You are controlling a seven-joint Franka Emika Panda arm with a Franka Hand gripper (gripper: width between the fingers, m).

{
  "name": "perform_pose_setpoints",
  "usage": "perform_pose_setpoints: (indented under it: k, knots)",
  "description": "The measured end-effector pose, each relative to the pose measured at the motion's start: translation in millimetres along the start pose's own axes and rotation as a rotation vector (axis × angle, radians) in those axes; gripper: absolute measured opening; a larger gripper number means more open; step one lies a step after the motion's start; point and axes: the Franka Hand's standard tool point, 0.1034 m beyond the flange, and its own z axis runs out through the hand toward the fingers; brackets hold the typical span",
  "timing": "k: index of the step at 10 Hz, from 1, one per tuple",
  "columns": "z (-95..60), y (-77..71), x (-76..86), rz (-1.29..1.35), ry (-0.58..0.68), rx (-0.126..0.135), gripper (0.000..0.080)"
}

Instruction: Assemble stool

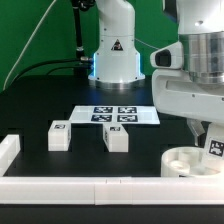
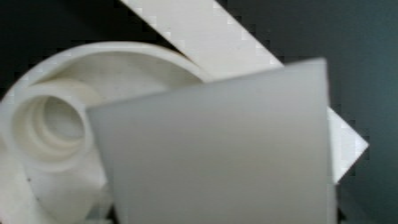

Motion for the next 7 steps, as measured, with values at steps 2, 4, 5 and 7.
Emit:
perform_pose_setpoints:
  k: [2,4,5,7]
  knots:
    - [-0.5,2.6,6.1,0.292,0.014,0.07,0.0343]
    - [-0.2,5.6,4.8,0.692,-0.011,0.166,0.0343]
    - [0.6,5.9,5.2,0.815,-0.021,0.189,0.0343]
    - [-0.2,4.8,2.1,1.01,-0.01,0.236,0.0343]
